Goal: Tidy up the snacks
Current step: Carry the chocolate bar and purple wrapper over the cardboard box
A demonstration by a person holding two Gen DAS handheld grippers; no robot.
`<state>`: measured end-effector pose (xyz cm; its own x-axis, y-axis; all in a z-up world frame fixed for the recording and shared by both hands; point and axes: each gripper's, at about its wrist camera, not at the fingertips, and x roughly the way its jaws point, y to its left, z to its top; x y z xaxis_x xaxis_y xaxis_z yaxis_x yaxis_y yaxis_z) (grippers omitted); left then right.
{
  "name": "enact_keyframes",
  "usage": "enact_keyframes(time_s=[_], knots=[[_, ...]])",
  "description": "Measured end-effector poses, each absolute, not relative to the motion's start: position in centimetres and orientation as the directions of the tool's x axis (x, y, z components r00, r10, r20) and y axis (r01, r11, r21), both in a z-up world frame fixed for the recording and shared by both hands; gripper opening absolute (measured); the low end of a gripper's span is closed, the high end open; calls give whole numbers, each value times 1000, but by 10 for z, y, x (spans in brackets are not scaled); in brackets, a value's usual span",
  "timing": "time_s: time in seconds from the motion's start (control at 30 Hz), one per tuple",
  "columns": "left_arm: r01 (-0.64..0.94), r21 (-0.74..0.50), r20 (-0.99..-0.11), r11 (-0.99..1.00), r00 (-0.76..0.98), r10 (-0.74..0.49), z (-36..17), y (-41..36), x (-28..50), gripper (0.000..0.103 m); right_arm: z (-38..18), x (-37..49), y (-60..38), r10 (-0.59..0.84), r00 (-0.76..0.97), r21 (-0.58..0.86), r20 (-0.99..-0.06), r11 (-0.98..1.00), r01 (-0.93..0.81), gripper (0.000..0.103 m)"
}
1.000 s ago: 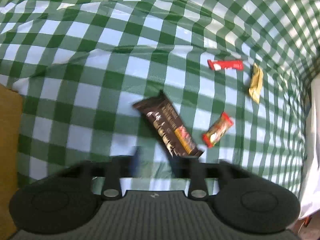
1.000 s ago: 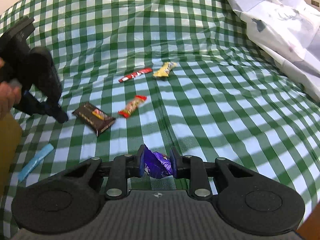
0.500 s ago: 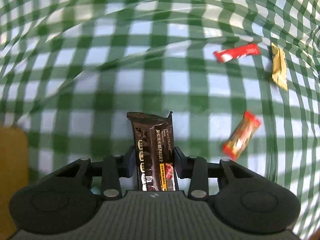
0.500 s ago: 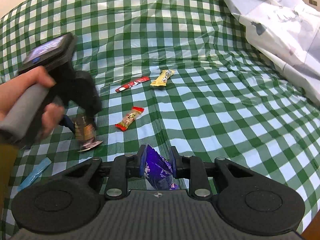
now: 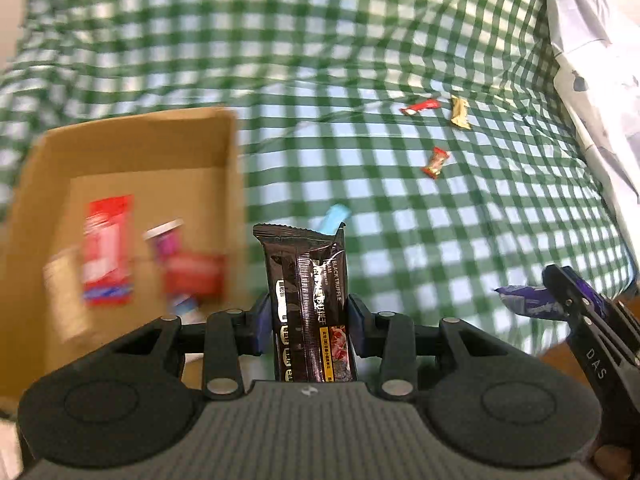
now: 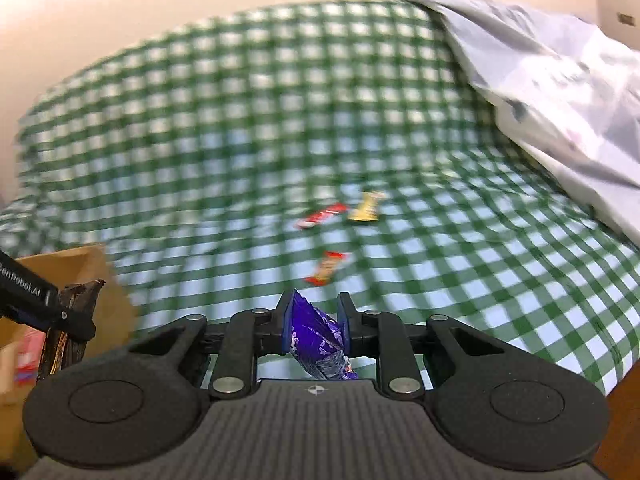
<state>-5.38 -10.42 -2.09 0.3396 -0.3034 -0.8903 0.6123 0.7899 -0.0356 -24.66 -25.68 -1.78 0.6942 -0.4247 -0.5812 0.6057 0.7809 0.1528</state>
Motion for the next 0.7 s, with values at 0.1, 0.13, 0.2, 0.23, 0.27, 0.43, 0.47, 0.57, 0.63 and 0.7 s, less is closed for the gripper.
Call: enact_keyframes(time_s=[0.1,0.13,0.2,0.23,0.27,0.43,0.47,0.57,0.63,0.7], knots=[[577,-11,-884,817,376,-277,-9,-46,-74,43,-3,-257,-201,-340,731,184,-592,826,532,23],[562,-5,-884,827,384,-266,-3,-29,-78,43,1,-260,-182,-308,741,190,-597,843,504,23],[536,12,-879,844,408,-246,3,5,-95,43,8,-263,-144,-247,757,191,-604,878,439,23],[525,20,-875,851,421,-239,3,17,-103,43,13,-263,-129,-226,761,186,-608,892,413,23],[513,23,-870,858,433,-236,6,33,-108,43,18,-263,-114,-202,766,181,-610,906,382,23],[470,2,-848,883,468,-248,17,95,-130,43,42,-258,-53,-148,801,118,-580,958,262,23],[467,-3,-843,884,475,-253,17,101,-134,43,45,-258,-44,-142,806,106,-575,963,246,23],[450,-18,-824,893,500,-268,21,117,-140,43,53,-259,-22,-131,814,74,-565,975,208,23],[443,-28,-813,896,512,-278,24,134,-146,43,56,-263,-11,-130,820,48,-558,981,189,23],[437,-37,-803,899,523,-287,26,136,-146,43,61,-266,-2,-139,825,21,-548,984,179,23]])
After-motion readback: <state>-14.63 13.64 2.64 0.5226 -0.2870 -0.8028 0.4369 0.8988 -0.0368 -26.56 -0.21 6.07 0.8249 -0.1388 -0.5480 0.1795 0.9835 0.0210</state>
